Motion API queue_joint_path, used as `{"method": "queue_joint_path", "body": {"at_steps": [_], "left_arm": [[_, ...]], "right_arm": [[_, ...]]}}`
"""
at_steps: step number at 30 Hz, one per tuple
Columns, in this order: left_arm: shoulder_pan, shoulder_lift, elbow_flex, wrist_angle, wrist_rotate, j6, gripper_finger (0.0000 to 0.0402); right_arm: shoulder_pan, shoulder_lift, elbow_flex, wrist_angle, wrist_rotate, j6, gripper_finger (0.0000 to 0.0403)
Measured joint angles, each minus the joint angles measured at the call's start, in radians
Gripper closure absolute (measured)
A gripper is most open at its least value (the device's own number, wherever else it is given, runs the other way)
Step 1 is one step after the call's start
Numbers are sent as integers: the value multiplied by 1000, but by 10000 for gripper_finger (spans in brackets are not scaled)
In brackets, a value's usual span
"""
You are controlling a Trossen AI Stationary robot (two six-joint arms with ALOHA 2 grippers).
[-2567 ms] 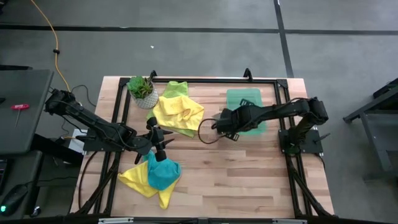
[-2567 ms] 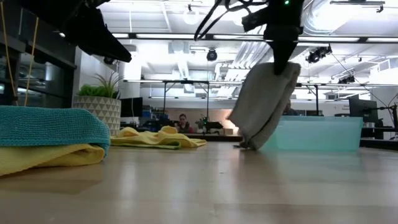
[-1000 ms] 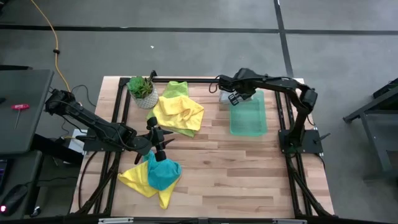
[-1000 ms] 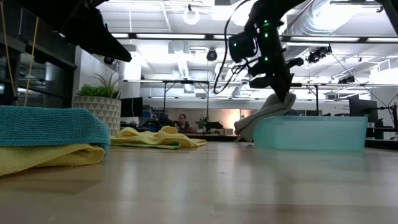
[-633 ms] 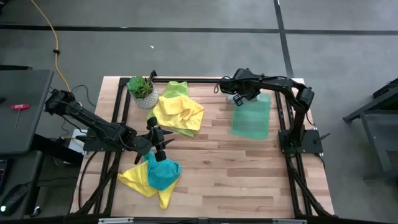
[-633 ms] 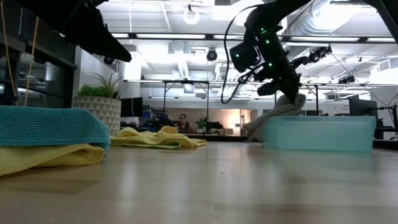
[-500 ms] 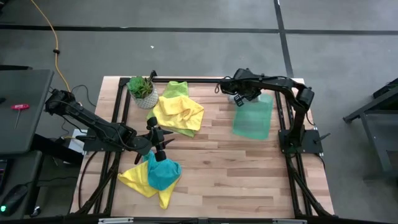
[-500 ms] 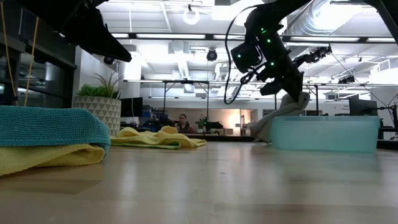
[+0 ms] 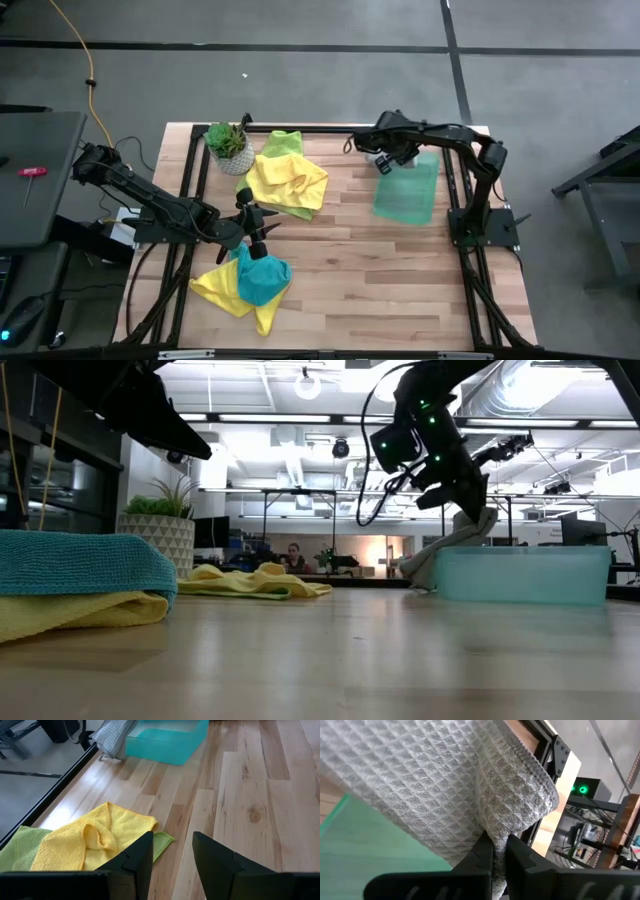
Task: Fold microfiber towels
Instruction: Put the gray microfiber cloth into the blue bin
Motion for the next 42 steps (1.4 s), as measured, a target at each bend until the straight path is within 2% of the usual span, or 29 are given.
{"method": "queue_joint_path", "body": {"at_steps": [17,25,30,37,39,42], "left_arm": [[0,0,0,0,29,-8,273],[0,0,0,0,29,-8,273],[0,0,0,0,29,-8,273],[0,0,0,0,29,-8,273],[0,0,0,0,27,-8,273],[0,0,0,0,24,0,273]], "right_arm": [[2,-223,-8,-1,-30,57,403],[15,-404,-21,2,-31,132,403],[42,-506,-197,1,-99,191,403],[36,-666,-533,3,-107,304,403],[36,-706,-596,33,-103,338,403],[36,-756,-669,174,-105,328,403]]}}
